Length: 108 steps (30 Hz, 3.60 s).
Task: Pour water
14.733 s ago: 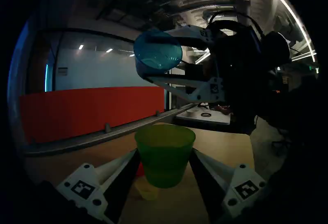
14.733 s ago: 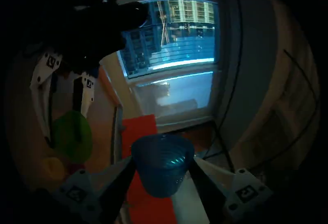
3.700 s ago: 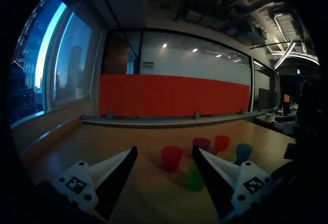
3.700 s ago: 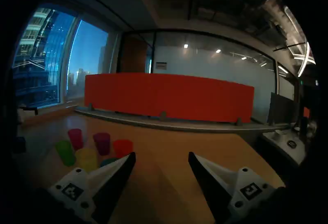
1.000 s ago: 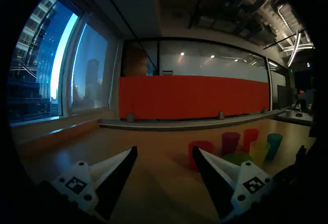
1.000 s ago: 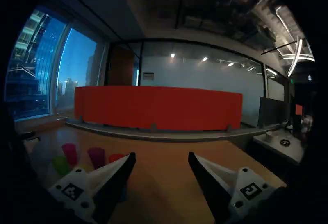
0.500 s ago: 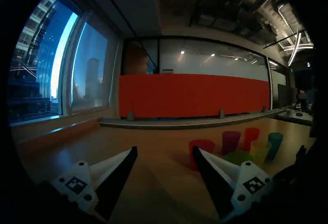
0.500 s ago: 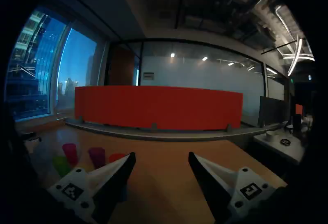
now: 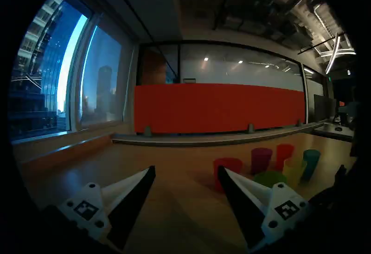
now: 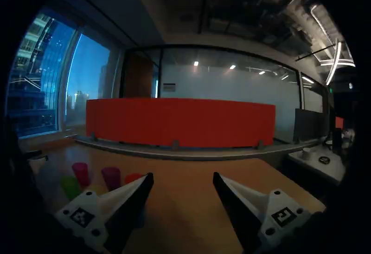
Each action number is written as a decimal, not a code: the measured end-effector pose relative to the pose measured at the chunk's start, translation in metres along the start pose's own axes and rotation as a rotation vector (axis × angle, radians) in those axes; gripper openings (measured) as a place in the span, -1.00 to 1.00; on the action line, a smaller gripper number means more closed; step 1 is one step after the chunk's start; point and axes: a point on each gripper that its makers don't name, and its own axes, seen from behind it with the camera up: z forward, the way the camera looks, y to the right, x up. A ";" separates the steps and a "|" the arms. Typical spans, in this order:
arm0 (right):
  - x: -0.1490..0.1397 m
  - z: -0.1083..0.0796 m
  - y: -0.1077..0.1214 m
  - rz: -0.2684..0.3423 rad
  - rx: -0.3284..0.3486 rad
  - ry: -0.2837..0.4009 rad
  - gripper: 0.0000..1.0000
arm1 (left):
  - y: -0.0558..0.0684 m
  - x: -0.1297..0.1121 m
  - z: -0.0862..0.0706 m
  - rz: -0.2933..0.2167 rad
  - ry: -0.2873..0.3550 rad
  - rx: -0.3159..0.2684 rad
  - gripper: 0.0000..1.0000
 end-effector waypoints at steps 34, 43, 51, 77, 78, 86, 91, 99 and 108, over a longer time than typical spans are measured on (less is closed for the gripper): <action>-0.033 0.034 0.007 0.021 -0.054 0.057 1.00 | 0.001 -0.001 0.000 0.001 0.001 0.001 0.99; -0.049 0.025 0.010 0.002 -0.033 0.066 0.99 | 0.000 -0.001 -0.001 0.001 0.001 0.001 0.99; -0.062 0.024 0.018 0.009 -0.029 0.072 0.99 | 0.000 -0.001 0.000 0.001 0.001 0.001 0.99; -0.075 0.027 0.028 0.042 -0.057 0.041 0.99 | 0.000 -0.001 -0.001 0.001 0.001 0.001 0.99; -0.075 0.027 0.028 0.040 -0.058 0.041 0.99 | 0.000 -0.001 -0.001 0.001 0.001 0.001 0.99; -0.075 0.026 0.027 0.037 -0.063 0.040 0.99 | 0.000 -0.001 -0.001 0.001 0.001 0.000 0.99; -0.075 0.027 0.027 0.038 -0.063 0.038 0.99 | 0.000 -0.001 -0.001 0.001 0.001 0.001 0.99; -0.075 0.026 0.027 0.037 -0.063 0.038 1.00 | 0.000 -0.001 -0.001 0.001 0.001 0.001 0.99; -0.075 0.026 0.027 0.037 -0.063 0.037 0.99 | 0.000 0.000 0.000 0.001 0.001 0.001 0.99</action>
